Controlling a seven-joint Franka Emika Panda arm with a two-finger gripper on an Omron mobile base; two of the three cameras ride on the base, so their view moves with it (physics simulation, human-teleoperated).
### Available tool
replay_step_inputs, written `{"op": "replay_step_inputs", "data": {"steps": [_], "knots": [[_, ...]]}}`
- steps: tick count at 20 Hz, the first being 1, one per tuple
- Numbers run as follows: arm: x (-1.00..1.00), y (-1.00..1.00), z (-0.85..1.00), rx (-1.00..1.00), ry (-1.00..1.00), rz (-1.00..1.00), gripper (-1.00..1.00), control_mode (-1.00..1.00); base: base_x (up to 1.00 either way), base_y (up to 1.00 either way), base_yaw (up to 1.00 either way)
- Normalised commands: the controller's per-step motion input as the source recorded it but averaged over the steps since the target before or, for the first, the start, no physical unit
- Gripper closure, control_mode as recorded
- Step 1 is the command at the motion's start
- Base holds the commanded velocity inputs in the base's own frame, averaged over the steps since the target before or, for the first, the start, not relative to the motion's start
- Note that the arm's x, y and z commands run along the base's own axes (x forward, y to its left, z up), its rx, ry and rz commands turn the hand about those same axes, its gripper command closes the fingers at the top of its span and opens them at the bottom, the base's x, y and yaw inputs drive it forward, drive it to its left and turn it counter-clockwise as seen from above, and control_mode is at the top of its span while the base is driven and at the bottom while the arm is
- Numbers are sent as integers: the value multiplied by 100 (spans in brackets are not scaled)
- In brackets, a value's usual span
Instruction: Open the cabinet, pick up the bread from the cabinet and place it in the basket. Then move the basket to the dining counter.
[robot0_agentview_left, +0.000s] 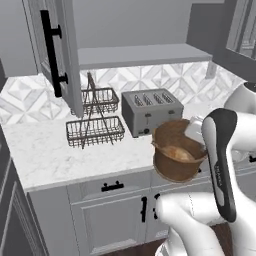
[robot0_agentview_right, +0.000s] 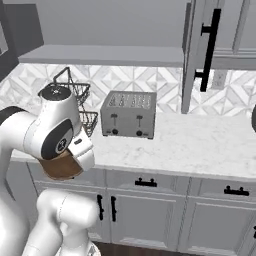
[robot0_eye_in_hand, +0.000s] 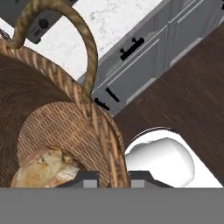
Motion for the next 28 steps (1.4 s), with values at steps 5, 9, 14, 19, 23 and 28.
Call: {"op": "replay_step_inputs", "data": {"steps": [5,9,14,19,23,28], "knots": [[0,0,0,0,0,0,100,100,-63,-42,-59],[0,0,0,0,0,0,100,100,-39,-30,-68],[0,0,0,0,0,0,100,100,1,-50,-75],[0,0,0,0,0,0,100,100,32,-53,-72],[0,0,0,0,0,0,100,100,71,-40,-64],[0,0,0,0,0,0,100,100,86,-17,-64]]}}
